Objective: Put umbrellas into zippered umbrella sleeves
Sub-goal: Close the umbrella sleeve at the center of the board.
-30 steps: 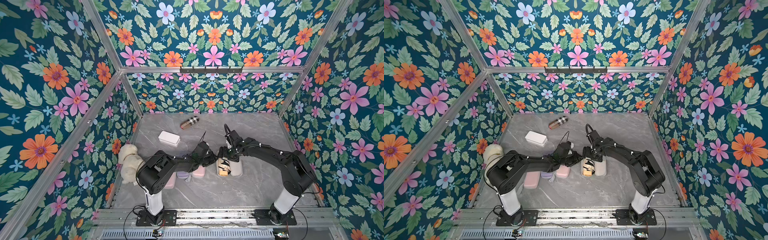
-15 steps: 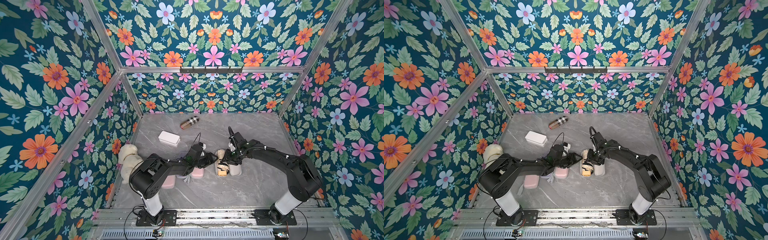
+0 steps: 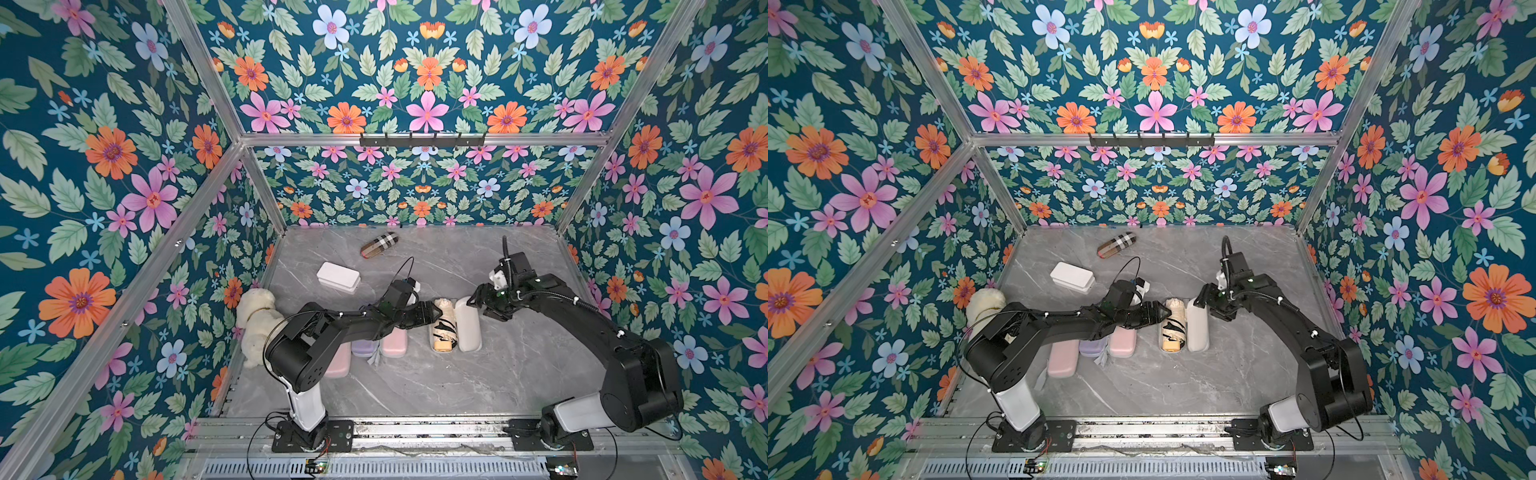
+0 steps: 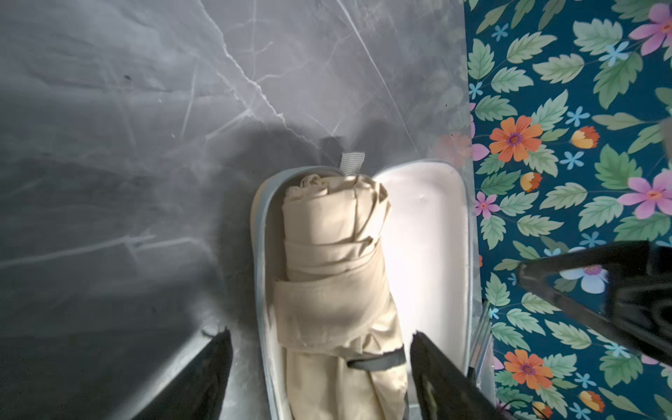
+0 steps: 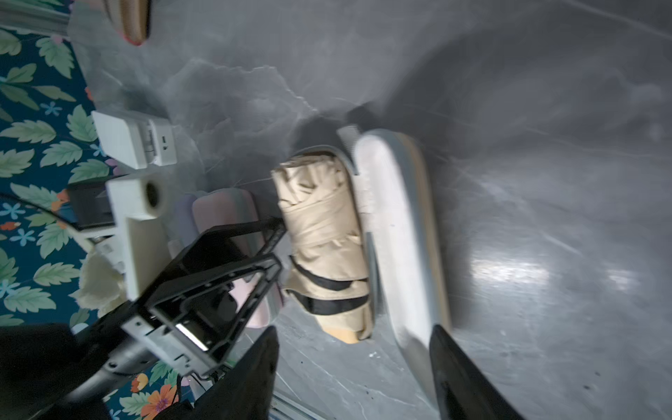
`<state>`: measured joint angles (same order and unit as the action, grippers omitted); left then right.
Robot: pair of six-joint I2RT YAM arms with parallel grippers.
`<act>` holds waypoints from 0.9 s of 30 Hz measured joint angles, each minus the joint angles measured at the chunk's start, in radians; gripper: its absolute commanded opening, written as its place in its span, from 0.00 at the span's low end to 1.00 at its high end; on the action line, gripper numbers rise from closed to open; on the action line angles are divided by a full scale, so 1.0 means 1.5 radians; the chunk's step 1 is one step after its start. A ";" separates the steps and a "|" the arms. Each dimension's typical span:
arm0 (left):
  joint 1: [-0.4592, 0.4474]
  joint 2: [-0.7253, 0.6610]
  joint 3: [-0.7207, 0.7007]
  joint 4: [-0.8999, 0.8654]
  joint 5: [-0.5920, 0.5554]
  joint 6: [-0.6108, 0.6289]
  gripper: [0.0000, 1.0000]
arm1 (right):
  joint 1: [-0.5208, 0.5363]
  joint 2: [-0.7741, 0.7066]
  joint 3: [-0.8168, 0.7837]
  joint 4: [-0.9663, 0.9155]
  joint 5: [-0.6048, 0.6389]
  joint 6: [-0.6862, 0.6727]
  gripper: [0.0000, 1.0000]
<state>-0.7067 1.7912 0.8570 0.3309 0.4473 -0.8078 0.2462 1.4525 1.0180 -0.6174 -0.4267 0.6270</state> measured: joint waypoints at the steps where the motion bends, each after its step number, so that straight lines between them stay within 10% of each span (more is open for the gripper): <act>1: -0.001 0.006 0.004 -0.005 0.005 0.004 0.76 | -0.010 0.006 -0.012 -0.006 -0.009 -0.011 0.78; 21: 0.005 0.061 -0.034 0.117 0.099 -0.033 0.17 | 0.122 0.149 -0.026 0.179 -0.185 0.009 0.70; 27: 0.043 0.030 -0.054 0.093 0.122 -0.030 0.30 | 0.124 0.176 -0.035 0.228 -0.223 0.012 0.70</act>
<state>-0.6415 1.8355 0.7765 0.4706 0.6300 -0.8520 0.4324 1.7164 0.9657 -0.2760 -0.7612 0.6453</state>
